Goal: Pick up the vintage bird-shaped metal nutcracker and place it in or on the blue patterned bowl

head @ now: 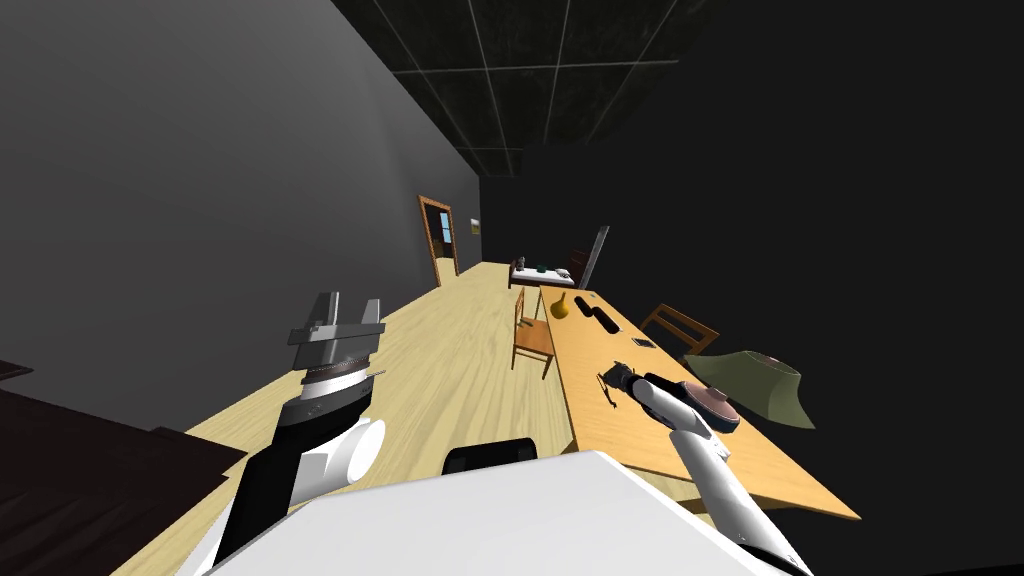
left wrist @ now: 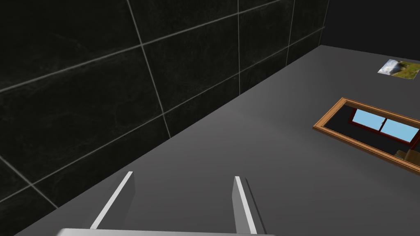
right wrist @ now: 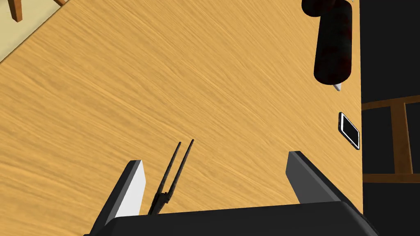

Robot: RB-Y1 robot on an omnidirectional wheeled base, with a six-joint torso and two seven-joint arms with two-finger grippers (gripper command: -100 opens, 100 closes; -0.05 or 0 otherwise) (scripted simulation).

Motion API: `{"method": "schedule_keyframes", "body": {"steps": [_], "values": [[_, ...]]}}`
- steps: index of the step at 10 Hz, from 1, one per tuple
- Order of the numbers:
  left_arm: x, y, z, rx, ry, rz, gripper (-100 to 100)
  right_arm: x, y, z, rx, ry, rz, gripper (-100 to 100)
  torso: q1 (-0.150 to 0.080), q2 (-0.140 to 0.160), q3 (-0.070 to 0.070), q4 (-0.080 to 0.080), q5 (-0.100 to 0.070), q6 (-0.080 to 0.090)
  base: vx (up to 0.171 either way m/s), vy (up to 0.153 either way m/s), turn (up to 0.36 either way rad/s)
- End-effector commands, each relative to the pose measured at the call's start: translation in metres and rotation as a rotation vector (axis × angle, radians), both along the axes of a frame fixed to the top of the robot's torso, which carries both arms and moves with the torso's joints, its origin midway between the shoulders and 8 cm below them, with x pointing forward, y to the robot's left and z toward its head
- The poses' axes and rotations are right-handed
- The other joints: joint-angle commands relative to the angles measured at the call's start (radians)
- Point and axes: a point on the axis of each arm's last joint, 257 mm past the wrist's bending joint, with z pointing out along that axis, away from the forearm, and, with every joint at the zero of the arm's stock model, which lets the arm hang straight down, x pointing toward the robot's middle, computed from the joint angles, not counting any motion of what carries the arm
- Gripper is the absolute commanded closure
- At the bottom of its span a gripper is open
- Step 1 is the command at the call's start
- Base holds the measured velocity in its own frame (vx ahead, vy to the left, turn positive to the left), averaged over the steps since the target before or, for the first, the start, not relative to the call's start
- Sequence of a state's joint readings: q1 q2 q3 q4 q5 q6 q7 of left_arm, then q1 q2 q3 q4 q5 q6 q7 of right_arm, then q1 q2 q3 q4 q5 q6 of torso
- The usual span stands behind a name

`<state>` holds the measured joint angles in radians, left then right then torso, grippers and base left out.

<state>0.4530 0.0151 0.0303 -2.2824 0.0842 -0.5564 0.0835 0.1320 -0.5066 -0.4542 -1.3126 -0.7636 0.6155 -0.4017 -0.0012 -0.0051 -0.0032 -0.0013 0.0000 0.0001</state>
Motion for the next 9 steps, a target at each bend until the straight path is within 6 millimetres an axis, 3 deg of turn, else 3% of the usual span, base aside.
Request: {"method": "schedule_keyframes", "body": {"steps": [1,3,6,7,9], "values": [[0.0,0.0,0.0,0.0,0.0,0.0,0,-0.017,-0.003,-0.016,0.075,0.039,-0.051,-100,0.0,0.0,0.0,0.0,0.0,0.0,0.117,-0.005,-0.06],[0.0,0.0,0.0,0.0,0.0,0.0,0,-0.033,-0.004,-0.032,0.141,0.078,-0.094,-100,-0.002,-0.005,-0.003,-0.001,0.0,0.0,0.162,-0.016,-0.073],[0.0,0.0,0.0,0.0,0.0,0.0,0,-0.079,-0.002,-0.07,0.313,0.167,-0.221,-100,-0.002,-0.003,-0.002,-0.001,0.0,0.0,0.147,-0.014,-0.084],[0.0,0.0,0.0,0.0,0.0,0.0,0,-0.082,-0.001,-0.072,0.318,0.174,-0.222,-100,-0.001,-0.005,-0.003,-0.001,0.0,0.0,0.141,-0.017,-0.033],[0.0,0.0,0.0,0.0,0.0,0.0,0,-0.111,0.005,-0.093,0.416,0.229,-0.3,-100,-0.002,-0.002,-0.001,0.0,0.0,0.0,0.121,-0.028,-0.082]]}}
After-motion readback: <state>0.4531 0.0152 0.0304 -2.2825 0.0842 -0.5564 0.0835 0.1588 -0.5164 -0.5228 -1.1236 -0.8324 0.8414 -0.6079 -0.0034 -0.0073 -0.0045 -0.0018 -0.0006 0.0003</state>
